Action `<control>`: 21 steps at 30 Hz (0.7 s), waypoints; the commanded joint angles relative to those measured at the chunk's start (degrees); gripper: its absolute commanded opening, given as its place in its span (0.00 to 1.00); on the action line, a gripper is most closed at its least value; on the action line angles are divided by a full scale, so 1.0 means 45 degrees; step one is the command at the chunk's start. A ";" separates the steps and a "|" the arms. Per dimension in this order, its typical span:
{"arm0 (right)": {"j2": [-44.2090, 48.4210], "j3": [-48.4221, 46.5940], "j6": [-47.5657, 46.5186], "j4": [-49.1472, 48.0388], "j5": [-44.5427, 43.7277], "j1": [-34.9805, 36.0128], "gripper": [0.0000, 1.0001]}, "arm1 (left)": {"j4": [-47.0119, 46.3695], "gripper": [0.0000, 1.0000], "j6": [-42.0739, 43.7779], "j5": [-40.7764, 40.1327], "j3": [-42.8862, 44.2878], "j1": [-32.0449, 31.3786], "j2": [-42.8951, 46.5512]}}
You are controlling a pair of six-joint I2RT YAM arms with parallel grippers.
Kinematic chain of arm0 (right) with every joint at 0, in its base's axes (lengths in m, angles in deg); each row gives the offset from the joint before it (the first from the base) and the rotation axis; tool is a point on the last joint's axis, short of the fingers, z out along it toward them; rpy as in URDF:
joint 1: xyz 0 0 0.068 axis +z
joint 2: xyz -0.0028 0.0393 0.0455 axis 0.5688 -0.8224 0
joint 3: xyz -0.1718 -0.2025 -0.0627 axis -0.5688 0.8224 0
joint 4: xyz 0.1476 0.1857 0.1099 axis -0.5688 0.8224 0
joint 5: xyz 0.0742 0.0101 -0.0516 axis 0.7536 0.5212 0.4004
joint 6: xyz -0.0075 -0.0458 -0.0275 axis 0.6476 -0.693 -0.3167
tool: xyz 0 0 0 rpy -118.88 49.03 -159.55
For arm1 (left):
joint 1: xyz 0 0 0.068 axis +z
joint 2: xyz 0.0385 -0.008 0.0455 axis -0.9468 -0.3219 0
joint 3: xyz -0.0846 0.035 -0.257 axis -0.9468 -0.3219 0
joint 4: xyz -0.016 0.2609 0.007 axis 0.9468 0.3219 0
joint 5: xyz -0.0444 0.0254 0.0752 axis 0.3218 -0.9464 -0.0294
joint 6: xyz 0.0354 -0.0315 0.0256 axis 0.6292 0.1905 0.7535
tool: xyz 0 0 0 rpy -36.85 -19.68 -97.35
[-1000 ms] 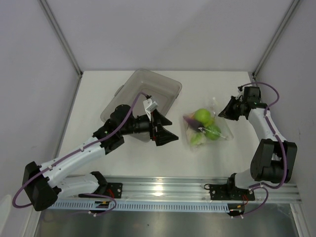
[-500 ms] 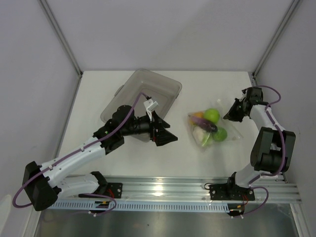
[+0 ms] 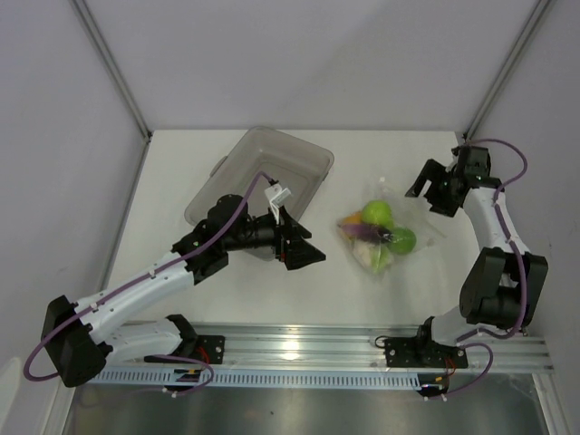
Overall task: Place the food in the zip-top bag and seal the zipper
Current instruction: Place the zipper food storage bag at the center of the board, then reset both arms
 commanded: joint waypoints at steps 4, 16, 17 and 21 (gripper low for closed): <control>0.2067 -0.2398 0.0583 0.1339 -0.1358 0.0614 1.00 | -0.0248 0.99 -0.0421 0.0238 0.0036 -0.0076 -0.0036; 0.4627 -0.1308 0.3177 0.4249 -0.5729 0.6037 0.99 | -0.0482 0.99 -0.1611 -0.0210 -0.0549 -0.0076 0.0218; 0.5055 -0.1036 0.3587 0.4386 -0.6122 0.6760 1.00 | -0.0541 0.99 -0.1787 -0.0249 -0.0647 -0.0076 0.0295; 0.6072 -0.0215 0.5501 0.4875 -0.7841 1.0335 0.99 | -0.0834 1.00 -0.2764 -0.0872 -0.1292 -0.0076 0.0744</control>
